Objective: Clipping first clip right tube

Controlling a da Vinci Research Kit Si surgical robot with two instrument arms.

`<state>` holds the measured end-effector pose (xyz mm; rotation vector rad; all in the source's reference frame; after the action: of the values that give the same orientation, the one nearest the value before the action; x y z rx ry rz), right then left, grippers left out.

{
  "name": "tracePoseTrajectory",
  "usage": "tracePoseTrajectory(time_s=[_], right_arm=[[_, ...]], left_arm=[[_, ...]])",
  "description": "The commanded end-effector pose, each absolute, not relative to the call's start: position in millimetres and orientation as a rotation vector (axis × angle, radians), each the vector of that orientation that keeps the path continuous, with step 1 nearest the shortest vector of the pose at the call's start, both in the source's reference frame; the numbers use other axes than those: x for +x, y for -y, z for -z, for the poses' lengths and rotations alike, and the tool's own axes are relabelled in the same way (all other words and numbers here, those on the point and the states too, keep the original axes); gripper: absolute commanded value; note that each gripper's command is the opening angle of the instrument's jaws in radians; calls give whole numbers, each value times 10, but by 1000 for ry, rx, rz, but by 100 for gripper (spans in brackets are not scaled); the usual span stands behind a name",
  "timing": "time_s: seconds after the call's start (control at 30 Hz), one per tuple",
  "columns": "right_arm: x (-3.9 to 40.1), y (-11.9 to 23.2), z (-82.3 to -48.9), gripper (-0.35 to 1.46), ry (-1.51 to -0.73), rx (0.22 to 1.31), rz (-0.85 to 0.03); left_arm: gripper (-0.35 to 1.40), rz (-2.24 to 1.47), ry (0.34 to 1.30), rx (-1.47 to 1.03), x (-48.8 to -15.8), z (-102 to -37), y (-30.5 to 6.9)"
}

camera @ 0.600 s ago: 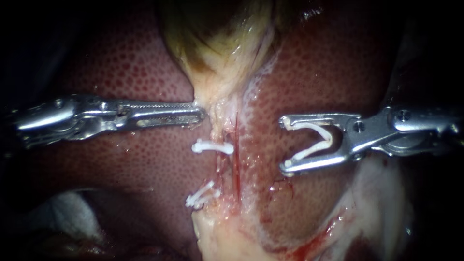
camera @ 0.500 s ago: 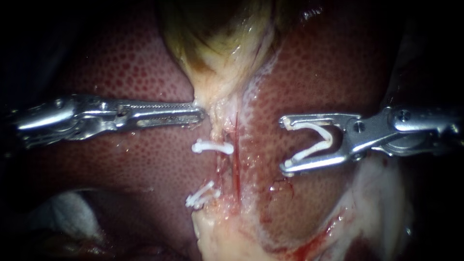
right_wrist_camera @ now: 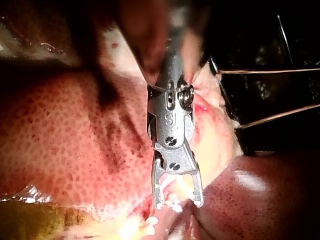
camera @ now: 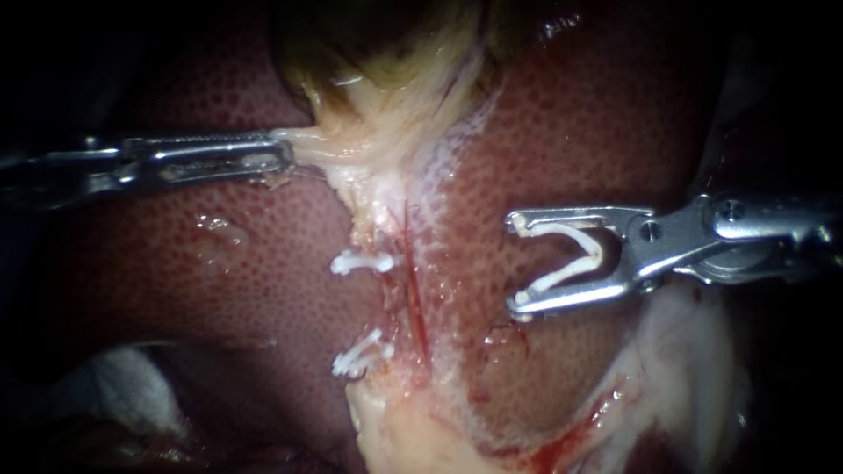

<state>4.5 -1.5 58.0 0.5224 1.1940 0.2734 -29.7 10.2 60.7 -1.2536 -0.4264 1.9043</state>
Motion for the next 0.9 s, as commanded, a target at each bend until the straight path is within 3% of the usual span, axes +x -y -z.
tracePoseTrajectory(time_s=[0.03,0.33,0.57,0.9], right_arm=[[45,15,-580,50,-1194,522,-274],[48,18,-581,50,-1189,534,-294],[58,30,-592,49,-1150,627,-444],[96,66,-655,48,-1068,645,-503]], left_arm=[[-35,-1905,417,-1264,-297,-602,-103],[-35,-1891,411,-1275,-298,-591,-100],[-35,-1889,410,-1278,-297,-591,-99],[-35,-1889,409,-1277,-297,-589,-99]])
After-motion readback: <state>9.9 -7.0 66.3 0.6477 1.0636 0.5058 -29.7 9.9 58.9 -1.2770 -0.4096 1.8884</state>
